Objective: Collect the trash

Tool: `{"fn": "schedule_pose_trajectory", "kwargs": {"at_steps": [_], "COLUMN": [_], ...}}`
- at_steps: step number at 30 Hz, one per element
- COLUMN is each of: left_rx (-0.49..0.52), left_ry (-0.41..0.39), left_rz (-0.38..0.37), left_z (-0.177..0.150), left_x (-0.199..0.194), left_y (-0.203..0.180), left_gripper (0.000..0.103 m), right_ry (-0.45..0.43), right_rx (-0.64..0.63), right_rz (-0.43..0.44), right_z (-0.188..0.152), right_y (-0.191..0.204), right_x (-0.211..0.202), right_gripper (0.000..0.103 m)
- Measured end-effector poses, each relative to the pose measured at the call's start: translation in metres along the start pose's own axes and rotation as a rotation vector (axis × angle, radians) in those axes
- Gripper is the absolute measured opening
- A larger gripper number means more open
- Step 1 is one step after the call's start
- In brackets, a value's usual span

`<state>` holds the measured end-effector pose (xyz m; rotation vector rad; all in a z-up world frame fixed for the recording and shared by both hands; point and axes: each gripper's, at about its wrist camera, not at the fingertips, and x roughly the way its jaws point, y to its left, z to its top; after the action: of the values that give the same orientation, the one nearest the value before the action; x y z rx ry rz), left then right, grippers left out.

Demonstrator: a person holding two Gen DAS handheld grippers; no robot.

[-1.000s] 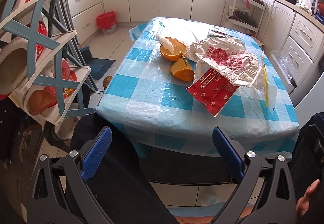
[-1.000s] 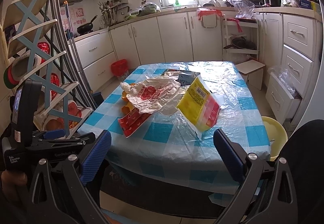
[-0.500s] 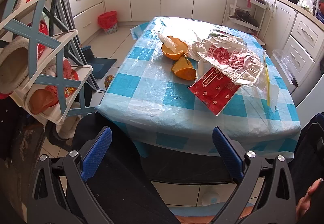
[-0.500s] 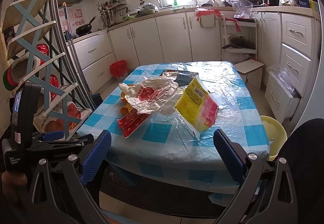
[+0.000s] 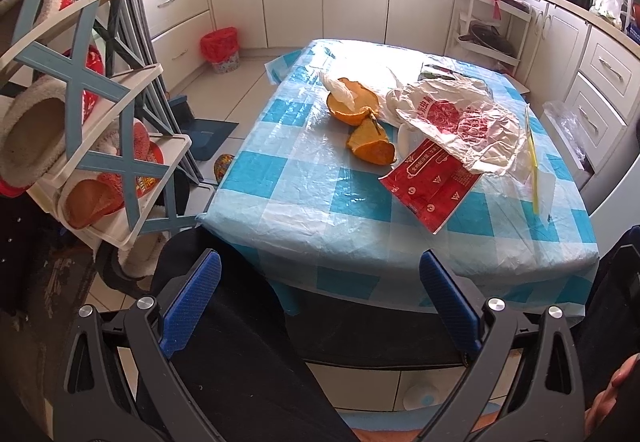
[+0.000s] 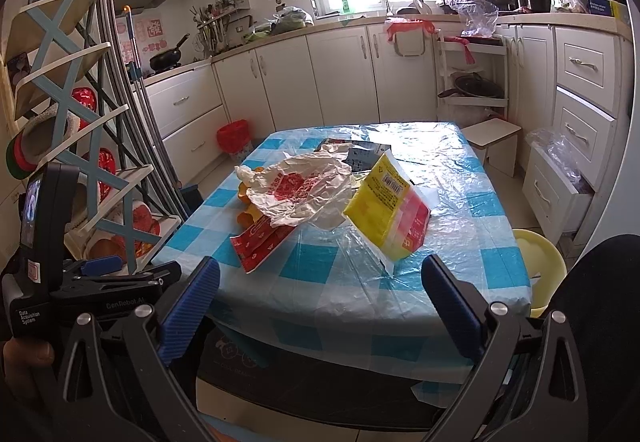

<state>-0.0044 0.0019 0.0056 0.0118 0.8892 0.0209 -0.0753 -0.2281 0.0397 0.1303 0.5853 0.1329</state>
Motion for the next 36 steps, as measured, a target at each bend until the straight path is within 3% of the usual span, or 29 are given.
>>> {"fn": "schedule_pose_trajectory", "kwargs": {"at_steps": [24, 36], "left_rx": [-0.008, 0.001], "left_ry": [-0.018, -0.054], "left_rz": [0.021, -0.012], "left_z": [-0.0013, -0.0001], "left_x": [0.0014, -0.0051], "left_y": [0.0037, 0.0029], "left_gripper": [0.096, 0.096], "right_ry": [0.011, 0.004], "right_rx": [-0.004, -0.003], "right_rz": [-0.01, -0.016], "right_z": [-0.0015, -0.0011], "right_y": [0.0007, -0.0004], "right_x": [0.0034, 0.0037], "right_gripper": [0.097, 0.097]}}
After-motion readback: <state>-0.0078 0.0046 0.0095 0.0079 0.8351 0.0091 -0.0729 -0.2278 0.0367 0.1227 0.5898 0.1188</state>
